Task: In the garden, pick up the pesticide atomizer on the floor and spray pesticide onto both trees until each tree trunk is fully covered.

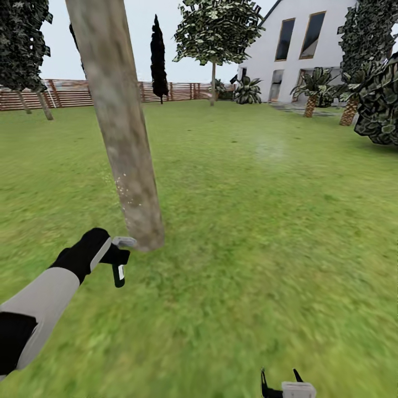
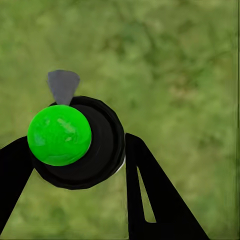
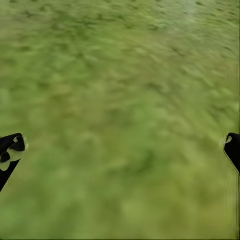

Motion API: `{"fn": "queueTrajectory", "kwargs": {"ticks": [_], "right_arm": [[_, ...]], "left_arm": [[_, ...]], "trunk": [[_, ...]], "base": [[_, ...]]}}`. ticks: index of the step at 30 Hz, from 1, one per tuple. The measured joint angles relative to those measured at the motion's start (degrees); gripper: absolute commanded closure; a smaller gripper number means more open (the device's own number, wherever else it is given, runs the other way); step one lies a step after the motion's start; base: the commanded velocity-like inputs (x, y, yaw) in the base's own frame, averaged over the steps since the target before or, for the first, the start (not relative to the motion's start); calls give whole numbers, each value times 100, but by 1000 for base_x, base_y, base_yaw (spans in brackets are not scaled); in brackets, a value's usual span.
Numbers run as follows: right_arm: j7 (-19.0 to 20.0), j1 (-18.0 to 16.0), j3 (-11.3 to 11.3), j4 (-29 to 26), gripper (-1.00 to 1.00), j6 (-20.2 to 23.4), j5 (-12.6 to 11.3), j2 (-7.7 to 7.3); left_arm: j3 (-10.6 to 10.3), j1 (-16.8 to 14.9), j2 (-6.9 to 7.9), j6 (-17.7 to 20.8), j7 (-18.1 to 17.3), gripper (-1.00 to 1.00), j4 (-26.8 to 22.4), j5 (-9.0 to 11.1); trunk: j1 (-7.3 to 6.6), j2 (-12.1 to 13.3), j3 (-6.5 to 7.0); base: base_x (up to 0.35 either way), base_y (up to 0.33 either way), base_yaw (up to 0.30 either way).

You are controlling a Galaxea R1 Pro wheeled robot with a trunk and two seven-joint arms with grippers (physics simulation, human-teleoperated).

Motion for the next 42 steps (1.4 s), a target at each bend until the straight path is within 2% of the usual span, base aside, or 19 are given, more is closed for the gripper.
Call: {"fn": "queueTrajectory", "kwargs": {"ticks": [10,12,13,15,18,23,25,28,29,31,34,35,39,42], "right_arm": [[0,0,1,0,-100,1,0,-2],[0,0,1,0,-100,0,0,2],[0,0,0,0,-100,1,-1,-1],[0,0,0,0,-100,2,0,2],[0,0,-6,0,-100,2,-1,-1],[0,0,-7,0,-100,9,0,-3],[0,0,-7,0,-100,9,0,-3],[0,0,-7,0,-100,9,0,-3],[0,0,-7,0,-100,9,0,-3],[0,0,-7,0,-100,9,0,-3],[0,0,-6,0,-100,9,0,-3],[-1,0,-7,0,-100,9,0,-3],[0,0,-7,0,-100,9,0,-3],[0,0,-7,0,-100,9,0,-3]], "left_arm": [[2,55,34,-136,24,100,0,-11],[82,83,42,-183,26,100,10,-15],[332,234,44,-394,74,100,12,-30],[513,350,38,-597,254,100,17,-48],[573,408,-4,-667,478,100,18,-8],[571,423,-33,-669,509,100,11,31],[571,395,-140,-646,506,100,9,39],[555,350,-416,-559,489,100,-58,45],[556,348,-445,-478,481,100,-68,20],[573,356,-386,-366,436,100,-83,-21],[580,401,-118,-330,411,100,-87,-29],[586,405,-74,-326,407,100,-87,-6],[589,407,-61,-332,404,100,-88,29],[591,407,-125,-337,410,100,-89,45]], "trunk": [[0,0,0],[0,0,0],[1,0,-1],[0,0,0],[0,0,0],[0,0,0],[0,0,0],[0,0,0],[0,0,0],[0,0,0],[0,0,0],[0,0,0],[0,0,0],[0,0,0]], "base": [[56,-271,59],[165,-207,263],[206,-159,274],[249,-145,194],[272,-130,38],[53,-23,2],[1,0,0],[0,0,0],[0,0,0],[6,0,0],[229,48,0],[323,126,0],[332,154,0],[331,20,0]]}}
